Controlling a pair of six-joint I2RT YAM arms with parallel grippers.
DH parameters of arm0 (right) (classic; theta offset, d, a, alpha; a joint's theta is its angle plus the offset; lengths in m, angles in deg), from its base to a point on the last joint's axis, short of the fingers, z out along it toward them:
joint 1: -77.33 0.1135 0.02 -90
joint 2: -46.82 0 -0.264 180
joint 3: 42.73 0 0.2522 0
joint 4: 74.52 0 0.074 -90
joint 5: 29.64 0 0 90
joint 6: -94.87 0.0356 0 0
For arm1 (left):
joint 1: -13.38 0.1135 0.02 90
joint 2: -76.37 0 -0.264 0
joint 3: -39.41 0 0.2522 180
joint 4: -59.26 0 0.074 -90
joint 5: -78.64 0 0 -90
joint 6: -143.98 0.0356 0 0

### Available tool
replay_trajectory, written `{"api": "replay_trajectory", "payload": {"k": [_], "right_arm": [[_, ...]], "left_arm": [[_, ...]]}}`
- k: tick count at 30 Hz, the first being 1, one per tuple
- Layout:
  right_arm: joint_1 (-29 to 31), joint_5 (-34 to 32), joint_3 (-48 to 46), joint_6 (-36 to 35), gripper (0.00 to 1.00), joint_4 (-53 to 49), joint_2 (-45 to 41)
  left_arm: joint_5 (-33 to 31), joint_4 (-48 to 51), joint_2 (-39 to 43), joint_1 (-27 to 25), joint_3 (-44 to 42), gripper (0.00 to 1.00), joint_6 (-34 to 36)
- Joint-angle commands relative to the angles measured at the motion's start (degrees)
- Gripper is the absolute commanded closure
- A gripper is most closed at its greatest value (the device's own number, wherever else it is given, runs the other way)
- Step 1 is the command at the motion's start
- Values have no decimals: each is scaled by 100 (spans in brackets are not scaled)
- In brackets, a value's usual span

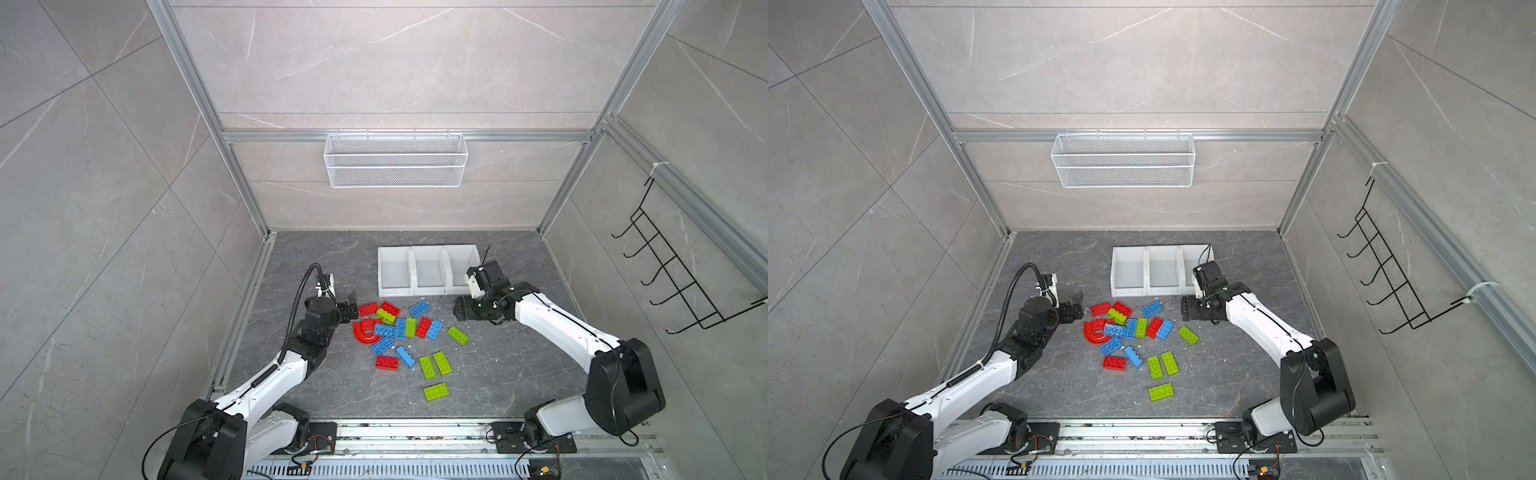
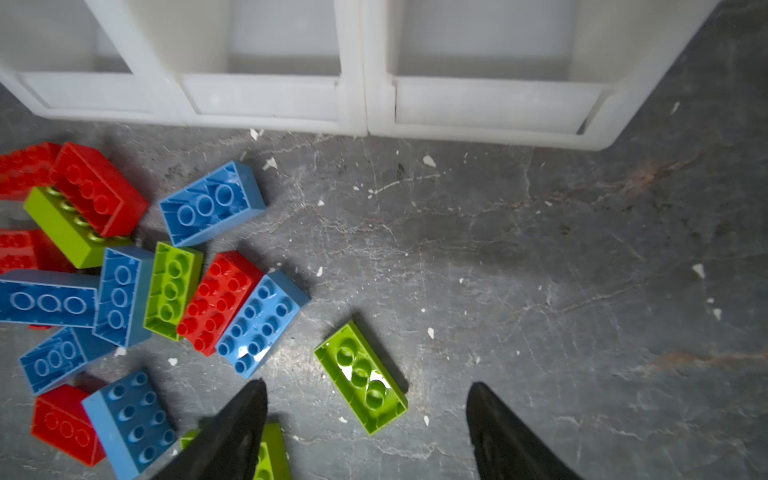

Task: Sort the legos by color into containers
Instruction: 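Move the right gripper down over the lime-green brick nearest the robot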

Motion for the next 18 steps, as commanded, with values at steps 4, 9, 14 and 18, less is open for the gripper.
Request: {"api": "replay_trajectory", "payload": {"k": [4, 9, 14, 18], "right_arm": [[261, -13, 250, -293, 22, -295, 645], [400, -118, 338, -496, 22, -464, 1029], [406, -308, 504, -671, 21, -650, 1413], [409, -273, 562, -741, 21, -711, 1631]], "left_arm": [[-105, -291, 70, 19, -11, 0, -86], [-169, -296, 44, 19, -31, 0, -71], [-170, -338, 13, 20, -53, 0, -25], [-102, -302, -10, 26, 0, 0, -45]]}}
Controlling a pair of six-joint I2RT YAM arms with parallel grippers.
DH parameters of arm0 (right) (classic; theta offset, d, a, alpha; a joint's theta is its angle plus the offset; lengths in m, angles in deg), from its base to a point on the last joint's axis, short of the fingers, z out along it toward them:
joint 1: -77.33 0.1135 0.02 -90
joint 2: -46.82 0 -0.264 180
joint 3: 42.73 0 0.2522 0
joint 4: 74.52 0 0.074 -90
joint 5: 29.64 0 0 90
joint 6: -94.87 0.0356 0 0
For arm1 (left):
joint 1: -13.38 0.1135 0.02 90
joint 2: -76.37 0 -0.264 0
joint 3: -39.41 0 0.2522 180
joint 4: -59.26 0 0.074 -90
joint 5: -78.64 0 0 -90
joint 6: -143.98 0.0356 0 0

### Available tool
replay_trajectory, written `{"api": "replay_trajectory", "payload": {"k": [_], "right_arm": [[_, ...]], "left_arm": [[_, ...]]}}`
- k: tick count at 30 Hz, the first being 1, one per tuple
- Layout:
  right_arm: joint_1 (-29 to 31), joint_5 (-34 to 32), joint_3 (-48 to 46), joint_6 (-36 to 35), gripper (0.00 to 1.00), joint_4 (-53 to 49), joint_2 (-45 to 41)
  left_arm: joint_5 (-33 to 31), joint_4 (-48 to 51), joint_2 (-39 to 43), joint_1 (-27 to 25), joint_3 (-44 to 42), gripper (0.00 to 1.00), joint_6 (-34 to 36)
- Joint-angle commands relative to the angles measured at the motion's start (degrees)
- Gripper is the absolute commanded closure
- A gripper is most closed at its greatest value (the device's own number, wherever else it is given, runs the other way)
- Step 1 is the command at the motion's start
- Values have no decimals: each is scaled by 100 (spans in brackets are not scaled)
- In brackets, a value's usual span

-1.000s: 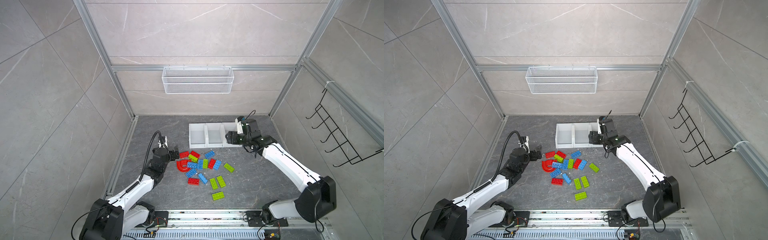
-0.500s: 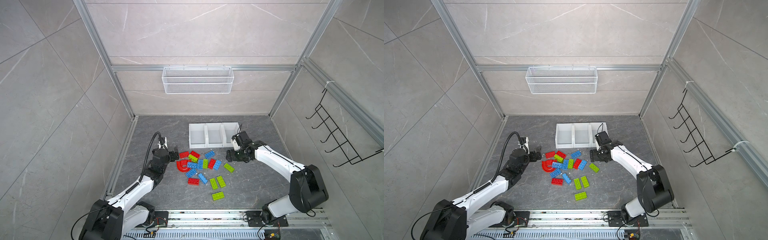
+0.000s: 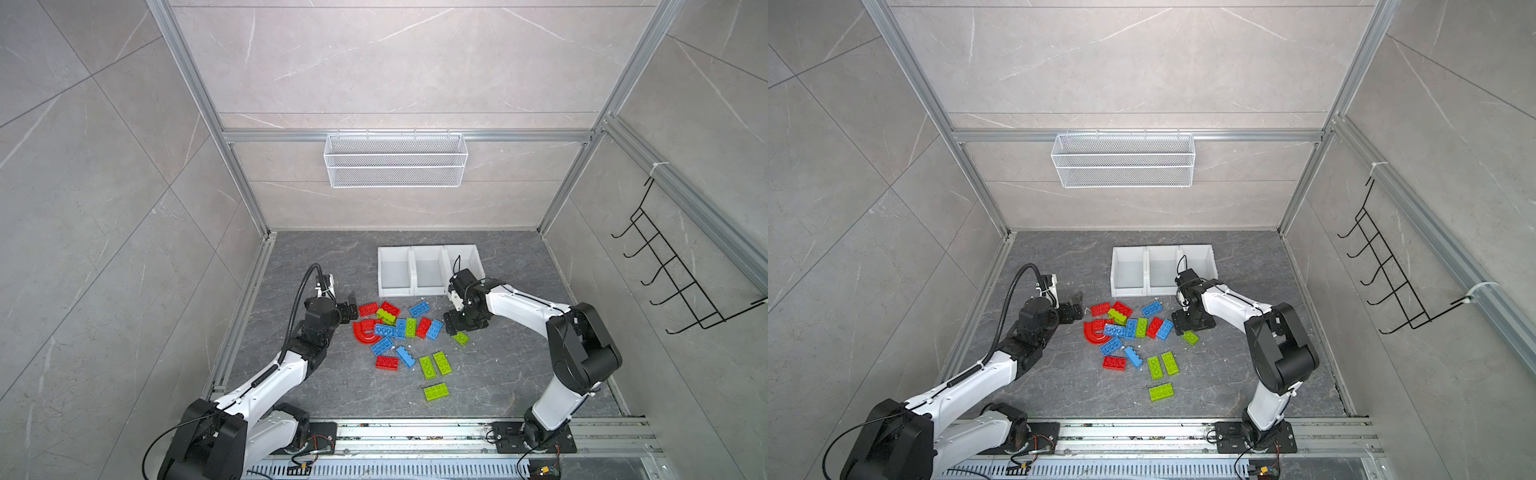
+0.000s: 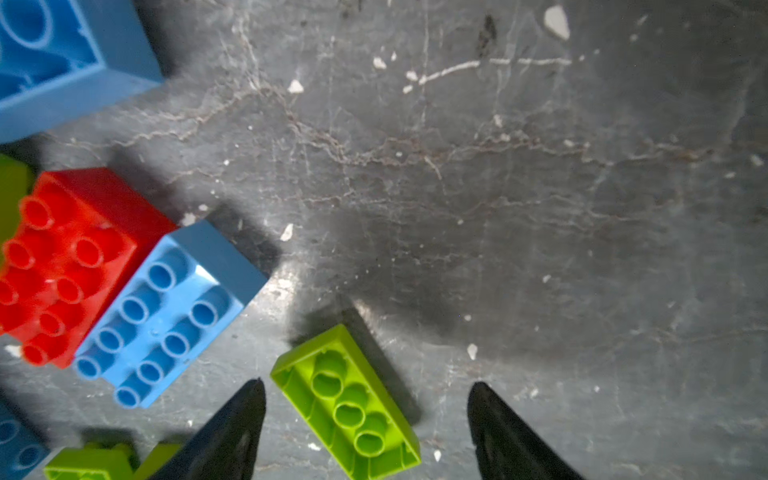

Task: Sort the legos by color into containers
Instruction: 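Move the right gripper down over the lime-green brick nearest the robot, then close the right gripper on the lime-green brick and lift it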

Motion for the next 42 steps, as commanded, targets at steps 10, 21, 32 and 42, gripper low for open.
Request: {"api": "replay_trajectory", "payload": {"k": [10, 21, 32, 42], "right_arm": [[10, 626, 431, -319, 26, -317, 603], [13, 814, -96, 186, 21, -520, -118], [53, 439, -293, 384, 36, -193, 5], [65, 115, -626, 436, 65, 292, -204]], "left_arm": [[-17, -288, -41, 27, 33, 0, 14], [71, -255, -63, 30, 66, 0, 19], [-7, -251, -51, 31, 50, 0, -5], [84, -274, -128, 30, 67, 0, -48]]}}
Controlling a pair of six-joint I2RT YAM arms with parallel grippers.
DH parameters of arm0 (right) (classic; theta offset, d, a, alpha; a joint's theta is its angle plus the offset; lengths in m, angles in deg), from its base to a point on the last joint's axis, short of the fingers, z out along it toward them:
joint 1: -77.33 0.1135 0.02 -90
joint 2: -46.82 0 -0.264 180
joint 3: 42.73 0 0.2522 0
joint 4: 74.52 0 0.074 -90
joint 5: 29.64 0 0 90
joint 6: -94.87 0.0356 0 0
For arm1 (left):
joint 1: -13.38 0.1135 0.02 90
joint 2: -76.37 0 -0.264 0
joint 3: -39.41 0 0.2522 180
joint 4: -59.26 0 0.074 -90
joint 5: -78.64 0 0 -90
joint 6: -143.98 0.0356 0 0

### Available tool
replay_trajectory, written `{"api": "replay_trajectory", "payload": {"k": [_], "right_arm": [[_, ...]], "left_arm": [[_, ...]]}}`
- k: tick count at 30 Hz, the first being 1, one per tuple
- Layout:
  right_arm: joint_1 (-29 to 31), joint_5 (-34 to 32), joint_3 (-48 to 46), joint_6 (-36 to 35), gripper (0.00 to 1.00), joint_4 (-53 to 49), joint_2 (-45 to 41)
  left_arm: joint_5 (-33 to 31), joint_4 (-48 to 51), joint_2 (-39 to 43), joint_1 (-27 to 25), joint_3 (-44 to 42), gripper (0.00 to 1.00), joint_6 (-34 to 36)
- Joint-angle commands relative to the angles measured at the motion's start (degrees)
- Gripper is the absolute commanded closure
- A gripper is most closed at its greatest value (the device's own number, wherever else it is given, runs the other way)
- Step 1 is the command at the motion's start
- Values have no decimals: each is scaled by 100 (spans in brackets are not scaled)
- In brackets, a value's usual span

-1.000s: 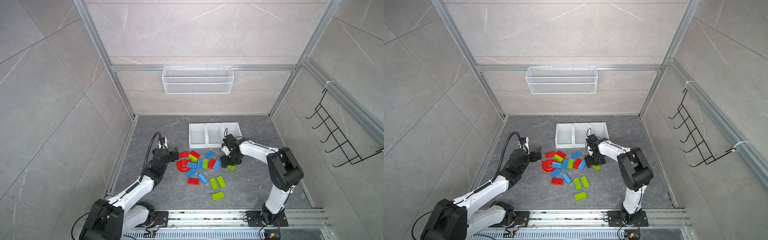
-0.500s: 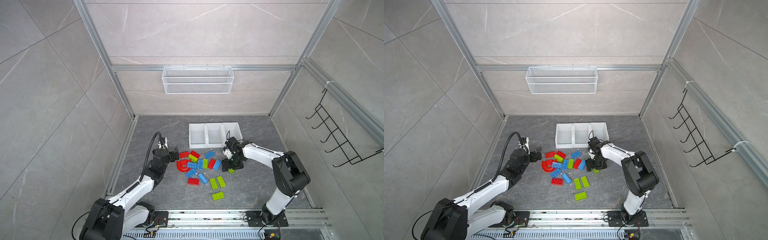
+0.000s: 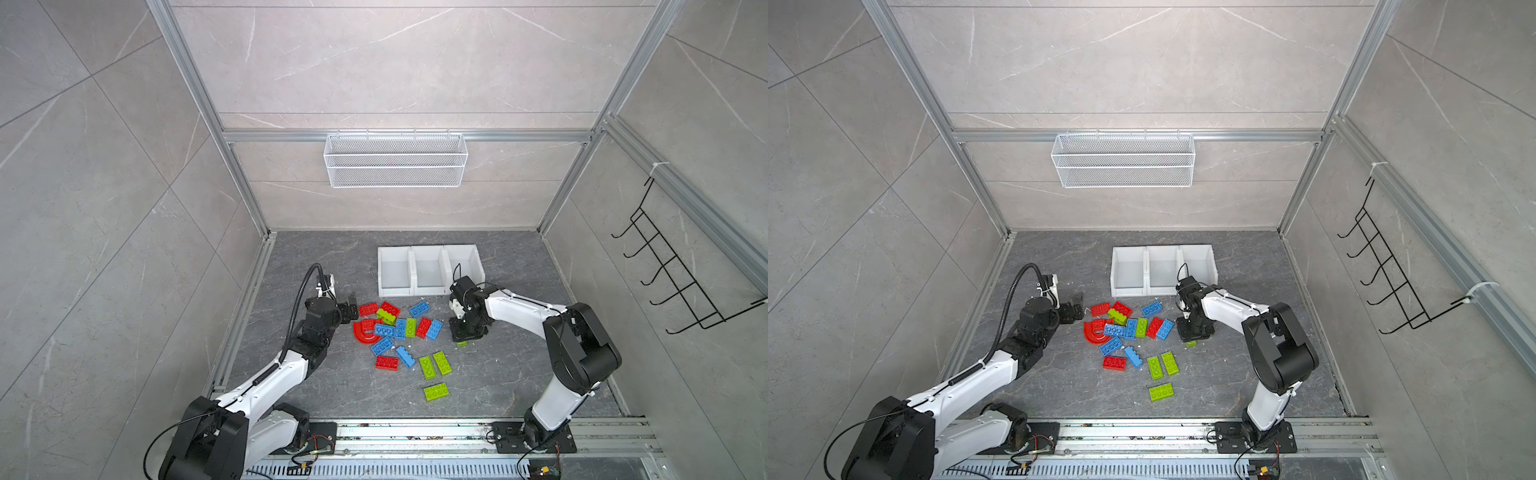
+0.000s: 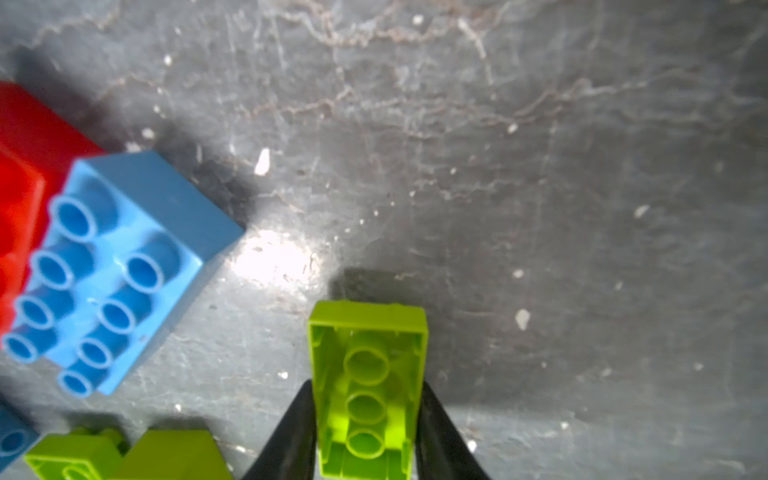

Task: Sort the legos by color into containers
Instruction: 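Close the right gripper on the lime-green brick and lift it, then carry the lime-green brick to the bin compartment farthest along and release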

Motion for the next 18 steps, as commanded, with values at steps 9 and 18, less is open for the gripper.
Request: {"api": "replay_trajectory", "payload": {"k": [9, 18], "right_arm": [[-139, 15, 396, 14, 86, -50, -1210], [-710, 69, 2132, -216, 89, -504, -765]], "left_arm": [[32, -278, 84, 28, -19, 0, -52], [92, -264, -3, 29, 43, 0, -58]]}}
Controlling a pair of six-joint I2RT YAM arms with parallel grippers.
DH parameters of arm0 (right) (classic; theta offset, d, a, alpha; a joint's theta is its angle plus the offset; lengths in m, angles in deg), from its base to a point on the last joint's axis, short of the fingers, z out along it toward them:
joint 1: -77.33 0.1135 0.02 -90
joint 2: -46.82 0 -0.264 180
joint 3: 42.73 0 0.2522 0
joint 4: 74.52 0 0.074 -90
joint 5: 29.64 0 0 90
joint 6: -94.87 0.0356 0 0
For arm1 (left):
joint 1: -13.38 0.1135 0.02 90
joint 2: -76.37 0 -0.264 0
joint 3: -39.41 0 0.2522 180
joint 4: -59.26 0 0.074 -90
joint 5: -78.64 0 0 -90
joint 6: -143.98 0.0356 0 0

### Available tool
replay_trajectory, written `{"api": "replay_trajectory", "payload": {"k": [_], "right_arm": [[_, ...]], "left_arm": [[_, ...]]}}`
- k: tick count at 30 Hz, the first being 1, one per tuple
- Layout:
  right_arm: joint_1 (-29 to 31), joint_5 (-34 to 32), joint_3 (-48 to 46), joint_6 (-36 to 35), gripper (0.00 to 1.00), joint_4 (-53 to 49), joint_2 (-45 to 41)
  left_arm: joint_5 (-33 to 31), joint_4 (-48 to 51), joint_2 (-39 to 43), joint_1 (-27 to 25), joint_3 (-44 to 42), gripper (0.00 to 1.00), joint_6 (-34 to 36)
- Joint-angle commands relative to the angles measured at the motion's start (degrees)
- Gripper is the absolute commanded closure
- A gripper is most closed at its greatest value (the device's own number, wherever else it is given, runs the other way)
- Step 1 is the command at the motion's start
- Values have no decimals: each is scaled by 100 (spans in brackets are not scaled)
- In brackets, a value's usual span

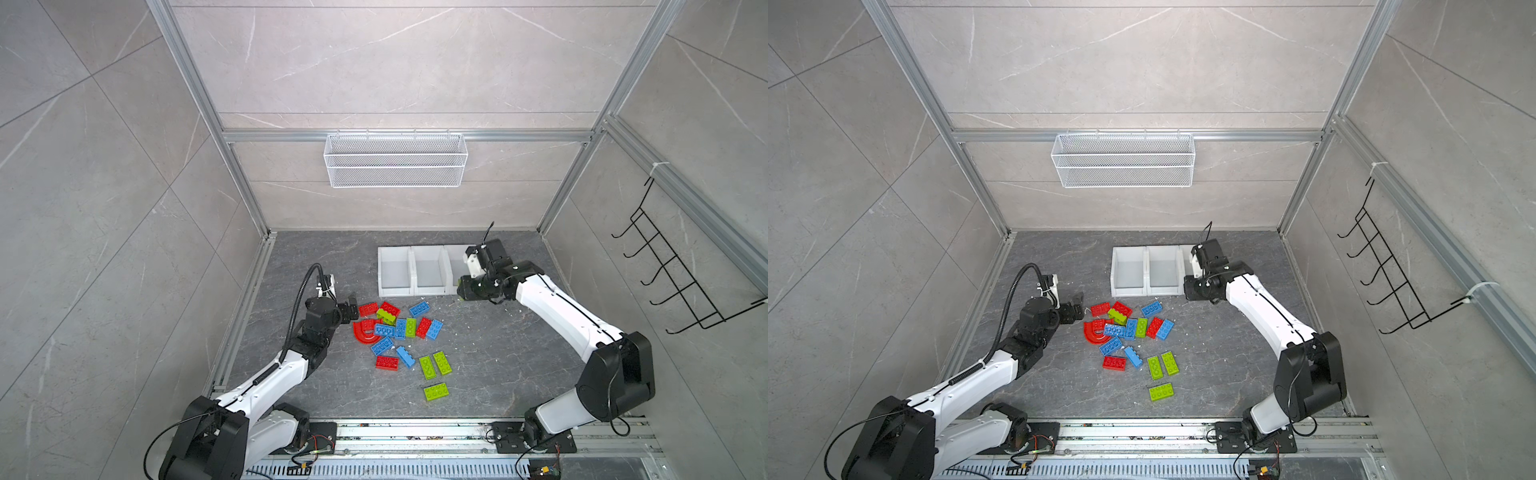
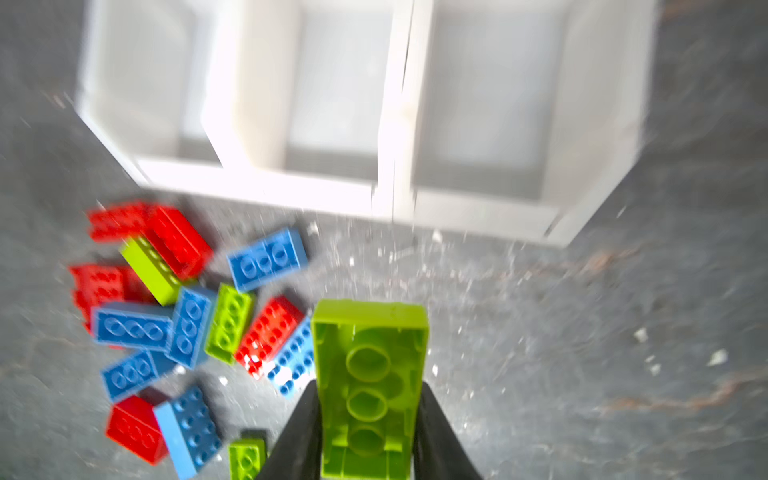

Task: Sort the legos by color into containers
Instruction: 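Carry the lime-green brick to the bin compartment farthest along and release, then move the right gripper back to another lime-green brick and grasp it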

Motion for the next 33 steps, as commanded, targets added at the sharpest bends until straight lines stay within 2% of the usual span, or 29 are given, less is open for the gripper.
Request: {"api": "replay_trajectory", "payload": {"k": [1, 7, 11, 15, 25, 26, 27, 29, 30, 33], "right_arm": [[-137, -31, 544, -139, 89, -232, 401], [-503, -150, 1426, -252, 89, 35, 1431], [-640, -185, 1686, -255, 90, 238, 1889], [-676, -248, 1983, -326, 89, 212, 2351], [-827, -235, 2137, -212, 88, 313, 2846], [-839, -229, 2141, -220, 82, 313, 2871], [-839, -237, 2146, -228, 69, 310, 2880], [-839, -255, 2158, -252, 51, 254, 2851], [-834, -248, 2156, -251, 45, 238, 2801], [-839, -197, 2059, -271, 40, 203, 2491]], "left_arm": [[51, -268, 3, 24, 36, 0, -54], [86, -248, 49, 24, 28, 0, 1], [347, -324, 147, 23, -42, 0, 104], [256, -391, 207, 24, -110, 0, 100], [210, -358, 225, 24, -96, 0, 118], [202, -359, 226, 24, -95, 0, 115], [195, -358, 225, 24, -97, 0, 113], [197, -359, 225, 24, -107, 0, 115], [189, -359, 225, 24, -105, 0, 114], [200, -359, 233, 25, -107, 0, 114]]}}
